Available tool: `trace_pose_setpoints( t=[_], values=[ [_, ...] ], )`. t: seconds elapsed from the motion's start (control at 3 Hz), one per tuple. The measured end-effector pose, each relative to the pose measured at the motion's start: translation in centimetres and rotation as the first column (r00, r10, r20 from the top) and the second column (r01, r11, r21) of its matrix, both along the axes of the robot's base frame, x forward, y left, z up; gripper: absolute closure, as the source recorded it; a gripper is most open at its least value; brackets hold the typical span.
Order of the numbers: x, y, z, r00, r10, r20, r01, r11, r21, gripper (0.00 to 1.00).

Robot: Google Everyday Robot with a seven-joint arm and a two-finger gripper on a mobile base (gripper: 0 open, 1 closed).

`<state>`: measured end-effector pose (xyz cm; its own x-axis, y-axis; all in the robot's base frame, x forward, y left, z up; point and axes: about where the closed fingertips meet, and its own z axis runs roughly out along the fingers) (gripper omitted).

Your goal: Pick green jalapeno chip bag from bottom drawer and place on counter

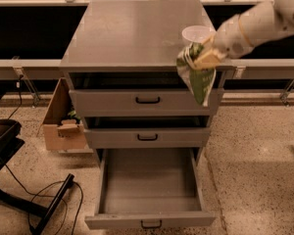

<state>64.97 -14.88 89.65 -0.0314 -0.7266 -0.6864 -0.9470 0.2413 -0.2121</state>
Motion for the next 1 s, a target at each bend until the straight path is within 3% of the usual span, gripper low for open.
trace_pose_setpoints(
  t=[0.33,0.67,1.0],
  values=[
    [2.5,1.3,9.3,0.9927,-0.101,0.065,0.096,0.992,0.087,1.0],
    [5.8,3.5,14.6,0.9731,-0.214,0.086,0.195,0.963,0.184,1.0],
    [9.6,10.2,18.2,0.968,-0.231,0.097,0.197,0.942,0.273,1.0]
  ],
)
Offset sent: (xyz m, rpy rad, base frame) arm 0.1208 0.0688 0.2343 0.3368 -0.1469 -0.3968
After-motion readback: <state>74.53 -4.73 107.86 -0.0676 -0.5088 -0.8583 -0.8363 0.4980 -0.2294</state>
